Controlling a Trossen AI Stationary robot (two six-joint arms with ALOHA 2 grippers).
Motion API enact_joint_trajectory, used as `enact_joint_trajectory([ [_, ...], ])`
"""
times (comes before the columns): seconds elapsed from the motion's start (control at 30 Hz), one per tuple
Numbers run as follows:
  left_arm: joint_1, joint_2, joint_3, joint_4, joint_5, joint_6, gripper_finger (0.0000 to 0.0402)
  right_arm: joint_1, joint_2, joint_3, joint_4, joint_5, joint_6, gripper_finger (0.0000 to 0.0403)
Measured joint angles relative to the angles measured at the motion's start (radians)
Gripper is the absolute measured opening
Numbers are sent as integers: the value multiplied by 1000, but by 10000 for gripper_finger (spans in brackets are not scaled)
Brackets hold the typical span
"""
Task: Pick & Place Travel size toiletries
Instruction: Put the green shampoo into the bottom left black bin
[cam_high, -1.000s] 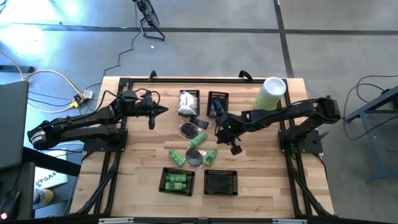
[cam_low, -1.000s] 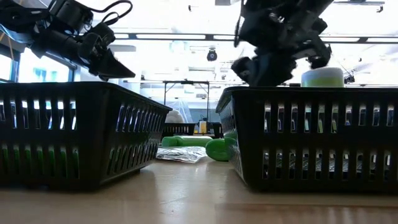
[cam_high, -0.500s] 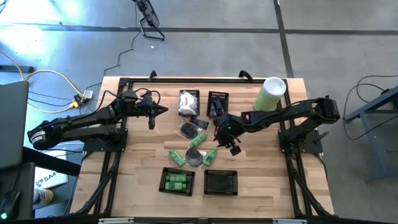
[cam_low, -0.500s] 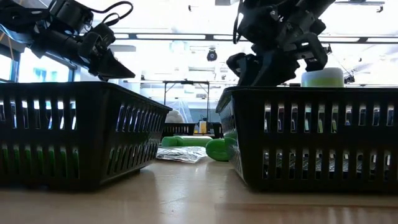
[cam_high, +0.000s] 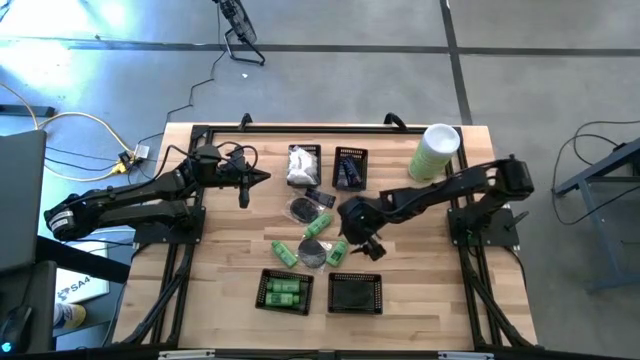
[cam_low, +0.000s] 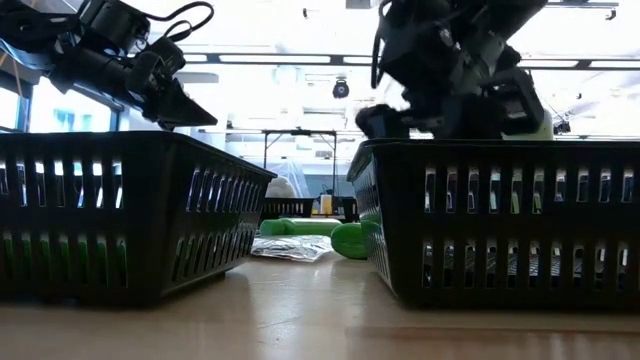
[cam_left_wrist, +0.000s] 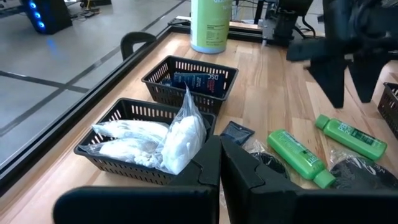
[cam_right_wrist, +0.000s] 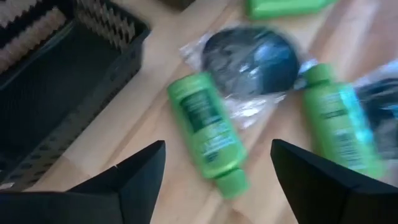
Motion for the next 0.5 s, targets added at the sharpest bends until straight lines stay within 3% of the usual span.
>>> enact_joint_trajectory([
  [0.5,0,0,0,0,1,0,0,6,85,-2,85,-29,-9,270],
])
